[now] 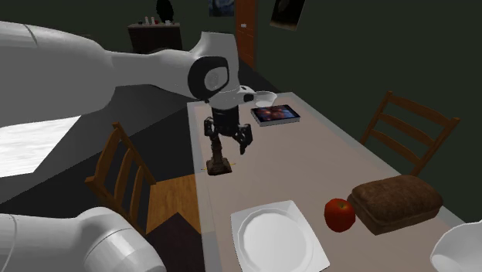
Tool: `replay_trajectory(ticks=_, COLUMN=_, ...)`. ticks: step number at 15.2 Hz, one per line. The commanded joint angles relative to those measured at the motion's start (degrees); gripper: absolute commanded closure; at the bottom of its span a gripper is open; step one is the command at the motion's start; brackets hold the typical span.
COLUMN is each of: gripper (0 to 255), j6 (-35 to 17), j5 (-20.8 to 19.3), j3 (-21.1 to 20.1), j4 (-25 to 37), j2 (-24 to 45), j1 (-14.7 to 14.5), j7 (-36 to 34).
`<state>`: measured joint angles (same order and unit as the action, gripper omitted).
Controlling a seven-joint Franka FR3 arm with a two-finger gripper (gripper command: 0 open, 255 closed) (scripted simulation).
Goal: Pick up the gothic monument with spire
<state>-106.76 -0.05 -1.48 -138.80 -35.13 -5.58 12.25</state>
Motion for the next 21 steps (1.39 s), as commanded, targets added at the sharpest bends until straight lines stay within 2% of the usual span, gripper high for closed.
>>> replay_trajectory(ticks=1, gripper=0, j6=-3.9, j5=0.66, j3=-0.16, j4=0.0, j2=3.32, j1=-1.33, j7=1.97)
replay_trajectory(ticks=11, gripper=0, j6=-18.75, j5=4.3, j3=-1.93, j4=4.62, j2=20.54, j1=-7.53, j7=12.0)
replay_trajectory(ticks=21, gripper=0, j6=-28.69, j5=7.34, j3=-5.54, j4=13.44, j2=37.25, j1=-12.54, j7=21.98)
